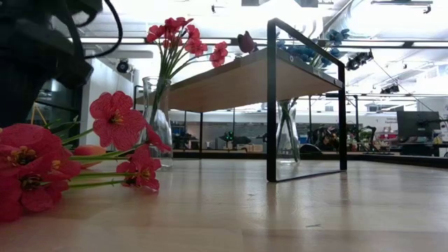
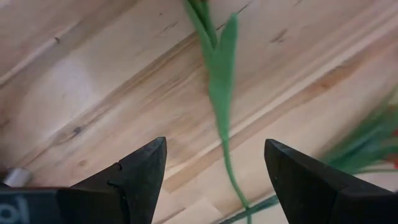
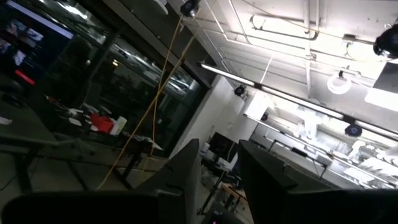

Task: Pick and place flowers into a vace then onto a shelf
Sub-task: Put the light orange flower into the bottom transparent vase

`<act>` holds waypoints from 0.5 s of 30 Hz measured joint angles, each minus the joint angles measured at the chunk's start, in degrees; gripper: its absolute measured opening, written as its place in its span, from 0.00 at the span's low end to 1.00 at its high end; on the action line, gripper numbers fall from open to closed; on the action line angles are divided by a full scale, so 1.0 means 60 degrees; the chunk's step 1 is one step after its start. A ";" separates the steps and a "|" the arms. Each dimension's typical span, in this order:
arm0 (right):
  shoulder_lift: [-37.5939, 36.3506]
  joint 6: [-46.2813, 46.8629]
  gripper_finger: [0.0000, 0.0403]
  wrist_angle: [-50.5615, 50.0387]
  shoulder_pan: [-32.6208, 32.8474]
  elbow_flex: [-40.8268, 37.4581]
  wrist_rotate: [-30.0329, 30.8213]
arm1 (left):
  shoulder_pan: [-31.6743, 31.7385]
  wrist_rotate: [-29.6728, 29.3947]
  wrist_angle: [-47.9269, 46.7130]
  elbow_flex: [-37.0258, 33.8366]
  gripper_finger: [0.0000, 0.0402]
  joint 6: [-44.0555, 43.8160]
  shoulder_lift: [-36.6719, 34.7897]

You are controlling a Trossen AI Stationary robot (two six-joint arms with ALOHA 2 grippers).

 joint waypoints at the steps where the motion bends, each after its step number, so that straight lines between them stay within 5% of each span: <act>1: 0.0000 0.0000 0.25 0.0000 0.0000 0.0000 0.0084 | 0.0001 0.0016 0.0032 0.0000 0.75 -0.0017 0.0130; 15: 0.0000 -0.0004 0.25 -0.0156 0.0002 0.0000 0.0280 | 0.0000 0.0646 0.1000 -0.0004 0.75 -0.0425 0.2024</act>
